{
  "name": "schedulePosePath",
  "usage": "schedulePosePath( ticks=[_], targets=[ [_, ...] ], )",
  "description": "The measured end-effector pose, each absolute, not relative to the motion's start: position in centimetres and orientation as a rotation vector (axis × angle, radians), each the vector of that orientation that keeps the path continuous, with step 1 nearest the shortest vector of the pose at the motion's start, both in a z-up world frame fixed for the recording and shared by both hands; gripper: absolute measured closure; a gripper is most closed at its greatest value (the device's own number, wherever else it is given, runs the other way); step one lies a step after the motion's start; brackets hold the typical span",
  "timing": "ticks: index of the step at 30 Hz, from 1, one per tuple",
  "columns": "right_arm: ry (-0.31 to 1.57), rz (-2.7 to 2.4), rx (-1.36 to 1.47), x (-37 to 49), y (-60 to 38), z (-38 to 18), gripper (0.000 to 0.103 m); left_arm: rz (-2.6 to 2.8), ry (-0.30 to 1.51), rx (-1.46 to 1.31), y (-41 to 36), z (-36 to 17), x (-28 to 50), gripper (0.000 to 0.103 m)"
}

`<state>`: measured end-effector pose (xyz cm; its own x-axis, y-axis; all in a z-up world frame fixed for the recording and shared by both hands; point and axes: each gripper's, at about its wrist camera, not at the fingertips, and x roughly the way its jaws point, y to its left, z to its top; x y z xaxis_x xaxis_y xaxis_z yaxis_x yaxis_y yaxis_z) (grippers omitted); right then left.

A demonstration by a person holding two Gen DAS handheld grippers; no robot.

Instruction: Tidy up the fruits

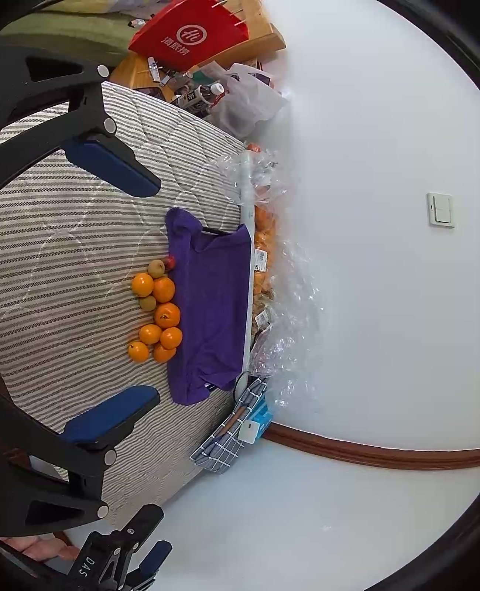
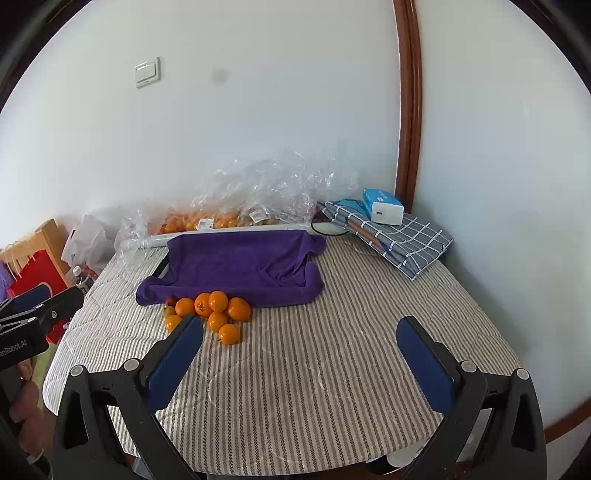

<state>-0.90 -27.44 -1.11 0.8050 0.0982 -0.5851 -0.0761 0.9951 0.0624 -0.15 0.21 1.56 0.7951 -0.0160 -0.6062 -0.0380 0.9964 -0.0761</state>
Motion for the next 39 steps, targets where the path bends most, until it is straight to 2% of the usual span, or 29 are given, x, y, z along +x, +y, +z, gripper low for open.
schedulePosePath(
  ticks=[39],
  targets=[
    [0.618, 0.092, 0.049, -1.27, -28.00, -1.44, 0.000, 0.002, 0.631, -0.072, -0.39, 1.84, -0.60, 0.000]
  ],
)
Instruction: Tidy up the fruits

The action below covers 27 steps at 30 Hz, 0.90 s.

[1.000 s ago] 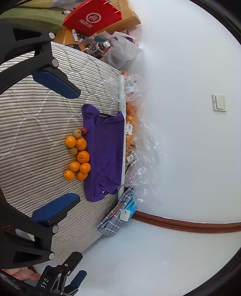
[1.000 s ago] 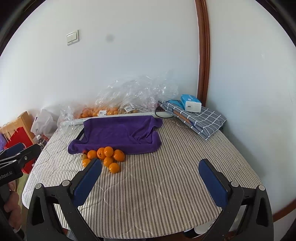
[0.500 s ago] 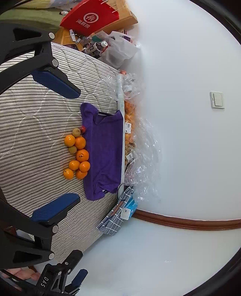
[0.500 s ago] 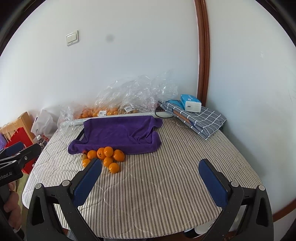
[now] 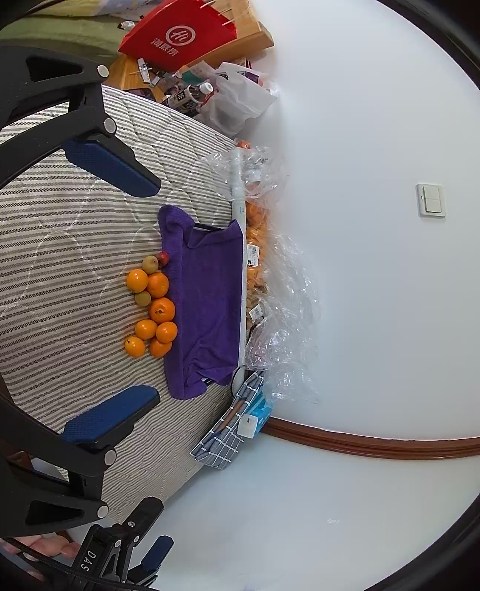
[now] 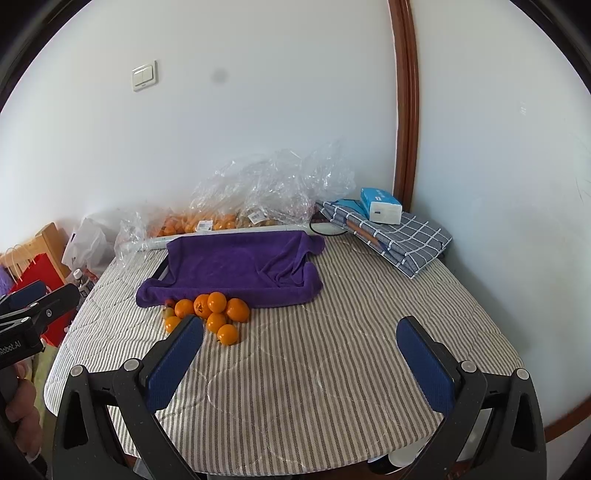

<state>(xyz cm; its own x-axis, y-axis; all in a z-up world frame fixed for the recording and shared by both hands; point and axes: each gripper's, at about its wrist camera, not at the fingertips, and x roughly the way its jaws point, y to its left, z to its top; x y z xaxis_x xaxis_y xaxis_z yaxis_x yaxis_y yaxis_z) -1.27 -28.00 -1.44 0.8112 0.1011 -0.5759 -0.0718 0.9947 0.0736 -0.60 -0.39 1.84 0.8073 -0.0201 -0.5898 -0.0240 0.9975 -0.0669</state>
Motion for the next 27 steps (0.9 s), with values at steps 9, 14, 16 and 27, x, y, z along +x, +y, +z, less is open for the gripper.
schedulePosePath(
  ticks=[9, 14, 16, 27],
  targets=[
    [0.616, 0.095, 0.045, -1.2, -27.7, -1.3, 0.000, 0.003, 0.629, -0.069, -0.4, 2.2, -0.4, 0.000],
    [0.617, 0.099, 0.044, -1.2, -27.5, -1.3, 0.000, 0.002, 0.628, -0.069, -0.5, 2.2, -0.5, 0.000],
    [0.616, 0.099, 0.041, -1.2, -27.4, -1.4, 0.000, 0.001, 0.628, -0.069, -0.4, 2.3, -0.3, 0.000],
    [0.616, 0.106, 0.030, -0.7, -27.0, -2.0, 0.000, 0.001, 0.624, -0.066, -0.1, 2.1, -0.3, 0.000]
  ],
)
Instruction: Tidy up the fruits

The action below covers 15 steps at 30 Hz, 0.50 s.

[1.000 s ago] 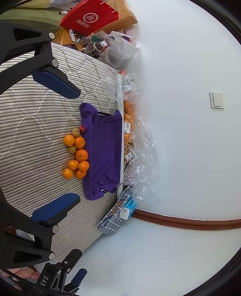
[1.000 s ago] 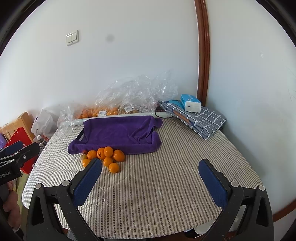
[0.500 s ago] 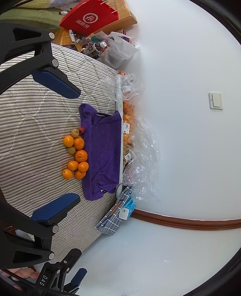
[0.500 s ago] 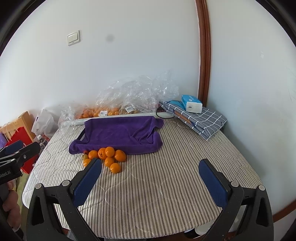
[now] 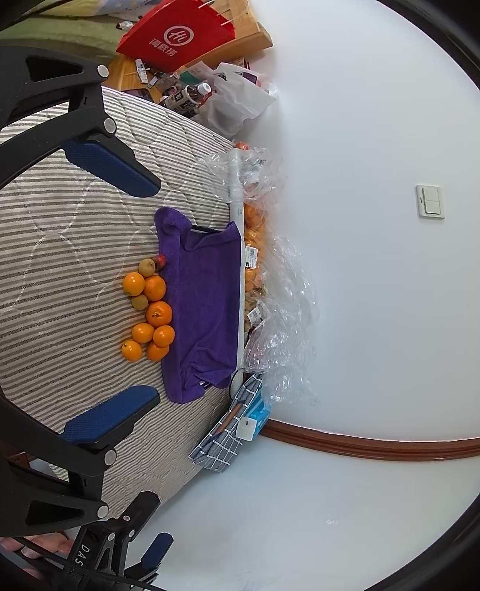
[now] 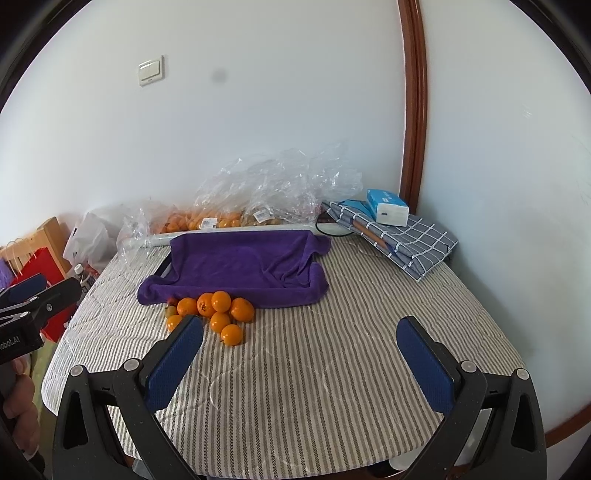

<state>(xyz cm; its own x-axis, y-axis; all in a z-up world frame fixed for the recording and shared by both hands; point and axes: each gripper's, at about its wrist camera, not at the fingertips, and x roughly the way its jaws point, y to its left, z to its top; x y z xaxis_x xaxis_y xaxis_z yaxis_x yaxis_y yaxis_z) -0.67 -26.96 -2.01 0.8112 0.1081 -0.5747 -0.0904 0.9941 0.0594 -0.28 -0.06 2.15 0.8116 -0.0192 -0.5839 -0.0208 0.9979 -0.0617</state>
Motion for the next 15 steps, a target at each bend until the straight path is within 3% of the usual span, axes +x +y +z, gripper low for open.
schedulePosePath(
  ticks=[15],
  targets=[
    [0.634, 0.113, -0.005, 3.5, -25.2, -6.1, 0.000, 0.023, 0.686, -0.106, 2.1, -3.7, 4.0, 0.000]
  ],
)
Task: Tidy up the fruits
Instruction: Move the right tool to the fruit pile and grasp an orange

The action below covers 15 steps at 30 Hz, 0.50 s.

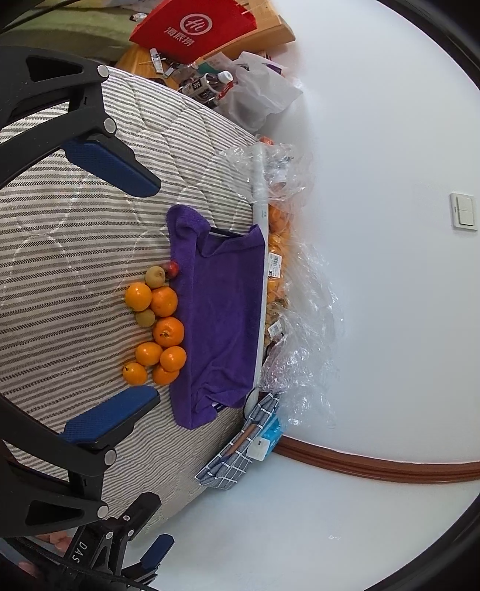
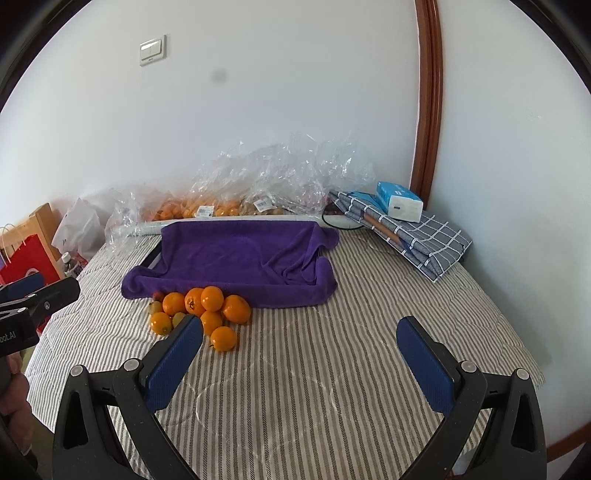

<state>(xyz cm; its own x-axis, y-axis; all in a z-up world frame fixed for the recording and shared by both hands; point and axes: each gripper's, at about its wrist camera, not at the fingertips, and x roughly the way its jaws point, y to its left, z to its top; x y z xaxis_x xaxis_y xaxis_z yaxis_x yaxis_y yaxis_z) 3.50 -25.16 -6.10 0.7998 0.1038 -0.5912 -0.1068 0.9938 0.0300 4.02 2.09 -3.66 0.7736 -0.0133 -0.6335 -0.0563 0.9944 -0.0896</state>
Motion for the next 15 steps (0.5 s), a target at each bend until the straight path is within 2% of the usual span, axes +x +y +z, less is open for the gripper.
schedulePosePath(
  ticks=[8, 15],
  targets=[
    [0.754, 0.147, 0.065, 7.9, -24.6, -10.8, 0.000, 0.070, 0.738, -0.114, 4.2, -8.3, 6.7, 0.001],
    [0.857, 0.221, 0.113, 11.0, -23.2, -14.4, 0.006, 0.093, 0.778, -0.114, 5.9, -11.4, 9.0, 0.001]
  ],
)
